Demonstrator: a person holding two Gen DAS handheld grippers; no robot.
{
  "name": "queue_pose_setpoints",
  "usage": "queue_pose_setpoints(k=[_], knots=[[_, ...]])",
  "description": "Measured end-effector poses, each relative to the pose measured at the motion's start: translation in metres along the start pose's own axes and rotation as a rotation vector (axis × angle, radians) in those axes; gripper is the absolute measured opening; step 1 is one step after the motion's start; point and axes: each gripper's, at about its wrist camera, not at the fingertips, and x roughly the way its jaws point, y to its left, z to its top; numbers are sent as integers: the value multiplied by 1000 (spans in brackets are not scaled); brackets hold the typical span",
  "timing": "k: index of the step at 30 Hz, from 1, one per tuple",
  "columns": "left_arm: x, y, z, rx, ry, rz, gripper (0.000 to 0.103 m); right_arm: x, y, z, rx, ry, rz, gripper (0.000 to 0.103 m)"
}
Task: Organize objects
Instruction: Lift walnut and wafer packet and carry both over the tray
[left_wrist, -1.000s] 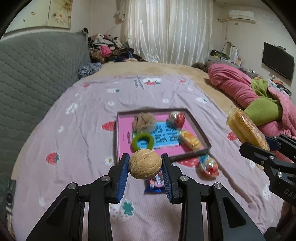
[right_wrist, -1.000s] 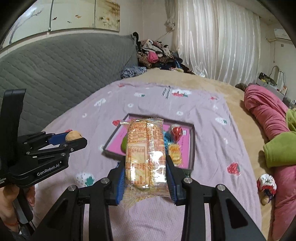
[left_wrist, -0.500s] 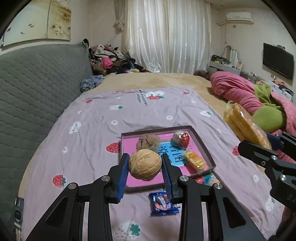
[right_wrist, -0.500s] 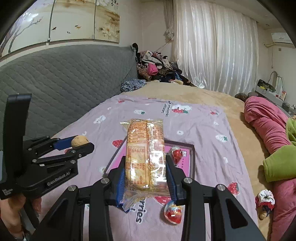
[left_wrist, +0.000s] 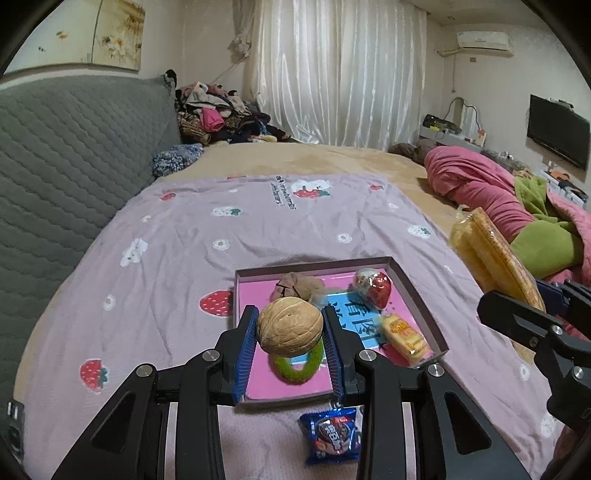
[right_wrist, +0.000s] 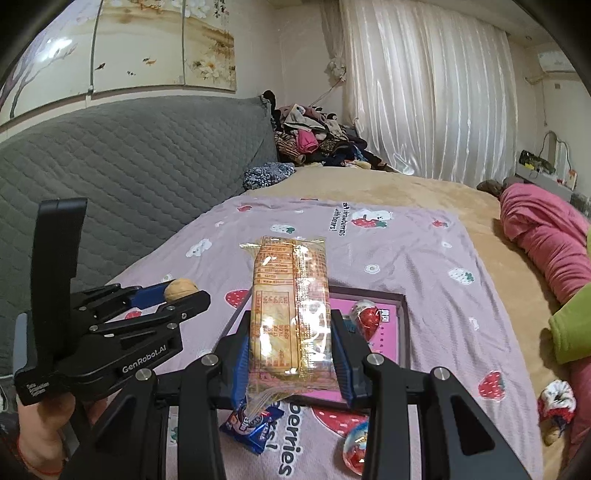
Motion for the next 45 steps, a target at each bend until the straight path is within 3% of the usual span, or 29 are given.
queue_pose_setpoints(k=[9, 18, 26, 45], knots=[[46, 17, -11, -38, 22, -23, 35, 36, -11, -7, 13, 5, -19, 39], [107, 35, -32, -75, 79, -27, 35, 98, -13, -20, 23, 59, -16, 39], [147, 38, -50, -48, 116, -13, 35, 145, -20, -51, 35, 114, -20, 39], [177, 36, -66, -18, 203, 0, 35, 195, -17, -77, -32, 246, -62, 39]])
